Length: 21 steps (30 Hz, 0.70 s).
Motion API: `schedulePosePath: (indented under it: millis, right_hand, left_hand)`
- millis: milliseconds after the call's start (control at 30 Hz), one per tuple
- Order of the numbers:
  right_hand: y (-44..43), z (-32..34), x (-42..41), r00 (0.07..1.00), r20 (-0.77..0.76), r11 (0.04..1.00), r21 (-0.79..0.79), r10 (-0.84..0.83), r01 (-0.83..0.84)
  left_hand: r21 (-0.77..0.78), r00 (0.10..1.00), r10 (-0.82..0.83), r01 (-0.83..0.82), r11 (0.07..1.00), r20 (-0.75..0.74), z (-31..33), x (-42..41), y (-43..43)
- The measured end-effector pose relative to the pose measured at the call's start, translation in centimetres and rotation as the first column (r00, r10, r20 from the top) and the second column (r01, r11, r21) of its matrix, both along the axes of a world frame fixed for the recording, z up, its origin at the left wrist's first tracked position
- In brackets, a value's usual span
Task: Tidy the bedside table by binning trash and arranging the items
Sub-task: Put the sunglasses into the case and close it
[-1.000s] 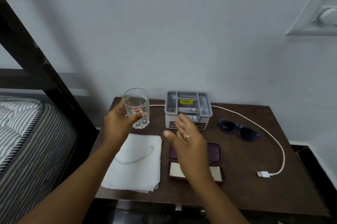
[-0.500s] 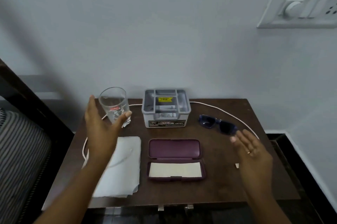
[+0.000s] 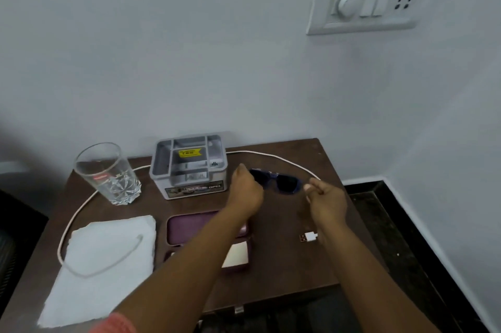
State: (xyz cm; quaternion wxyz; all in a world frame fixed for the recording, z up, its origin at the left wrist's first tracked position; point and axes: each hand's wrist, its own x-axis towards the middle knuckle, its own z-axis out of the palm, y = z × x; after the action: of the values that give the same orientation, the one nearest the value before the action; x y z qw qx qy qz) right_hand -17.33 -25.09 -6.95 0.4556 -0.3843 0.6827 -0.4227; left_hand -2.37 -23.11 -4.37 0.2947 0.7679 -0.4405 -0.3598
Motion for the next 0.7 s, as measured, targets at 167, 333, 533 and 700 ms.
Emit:
schedulePosePath:
  millis: [167, 333, 533, 700]
  right_hand:
    - [-1.4, -1.0, 0.6, 0.998, 0.038, 0.997, 0.047, 0.052, -0.054]
    - [-0.9, -1.0, 0.3, 0.999, 0.031, 0.998, 0.042, 0.038, -0.039]
    - [2.6, 2.3, -0.9, 0.989, 0.143, 0.998, -0.057, 0.046, -0.038]
    - [6.9, 5.6, 0.6, 0.949, 0.257, 0.983, -0.073, 0.183, -0.170]
  left_hand:
    - [0.058, 0.996, 0.059, -0.055, 0.997, -0.069, -0.3, 0.5, -1.7]
    - [0.006, 0.959, 0.150, -0.153, 0.988, -0.242, 1.1, -0.2, -0.5]
    - [-0.172, 0.939, 0.129, -0.191, 0.967, -0.317, 3.1, 0.6, 4.4]
    - [-0.240, 0.896, 0.168, -0.285, 0.928, -0.411, 4.3, 4.0, 10.3]
